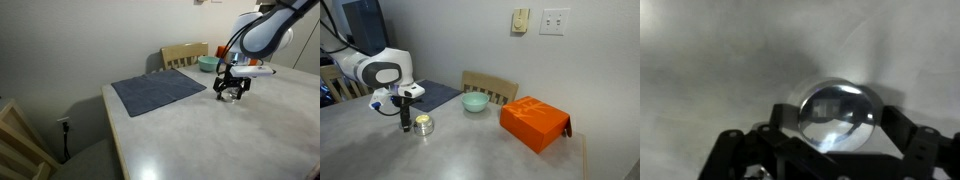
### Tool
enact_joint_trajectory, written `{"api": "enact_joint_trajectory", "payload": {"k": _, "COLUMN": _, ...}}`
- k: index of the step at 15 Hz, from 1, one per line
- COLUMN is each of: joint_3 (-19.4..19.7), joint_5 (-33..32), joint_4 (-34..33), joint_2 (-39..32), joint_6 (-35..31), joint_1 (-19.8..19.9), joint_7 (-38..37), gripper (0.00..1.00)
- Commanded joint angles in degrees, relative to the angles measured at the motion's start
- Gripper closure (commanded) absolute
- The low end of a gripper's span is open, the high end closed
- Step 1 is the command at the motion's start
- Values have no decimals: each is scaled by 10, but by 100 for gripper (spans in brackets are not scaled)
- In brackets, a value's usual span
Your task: Pick up the lid and put it on the silver bowl
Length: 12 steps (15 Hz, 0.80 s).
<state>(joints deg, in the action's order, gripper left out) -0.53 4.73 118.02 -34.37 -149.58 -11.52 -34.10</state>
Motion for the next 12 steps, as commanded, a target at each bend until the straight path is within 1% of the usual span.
{"api": "enact_joint_trajectory", "payload": {"k": 1, "joint_3": 3, "joint_5": 15, "joint_4": -34, "joint_2": -26, "joint_6": 16, "joint_1": -1, "joint_7": 13, "gripper": 0}}
{"api": "enact_joint_trajectory", "payload": {"k": 4, "joint_3": 7, "joint_5": 11, "joint_4": -43, "joint_2": -31, "joint_6": 27, "joint_1": -6, "joint_7": 8, "gripper": 0}}
{"api": "enact_joint_trajectory", "payload": {"k": 5, "joint_3": 7, "joint_5": 12, "joint_4": -43, "joint_2": -30, "joint_6": 29, "joint_1": -7, "joint_7": 6, "gripper": 25}}
{"api": "enact_joint_trajectory", "payload": {"k": 6, "joint_3": 8, "joint_5": 11, "joint_4": -44, "joint_2": -31, "joint_6": 34, "joint_1": -7, "joint_7": 4, "gripper": 26}}
{"api": "enact_joint_trajectory", "payload": {"k": 10, "joint_3": 11, "joint_5": 8, "joint_4": -58, "joint_2": -32, "joint_6": 60, "joint_1": -15, "joint_7": -8, "gripper": 53}}
{"api": "enact_joint_trajectory", "payload": {"k": 11, "joint_3": 13, "joint_5": 7, "joint_4": -60, "joint_2": -32, "joint_6": 66, "joint_1": -17, "joint_7": -14, "gripper": 56}}
{"api": "enact_joint_trajectory", "payload": {"k": 12, "joint_3": 21, "joint_5": -3, "joint_4": -63, "joint_2": -32, "joint_6": 80, "joint_1": -23, "joint_7": -24, "gripper": 56}}
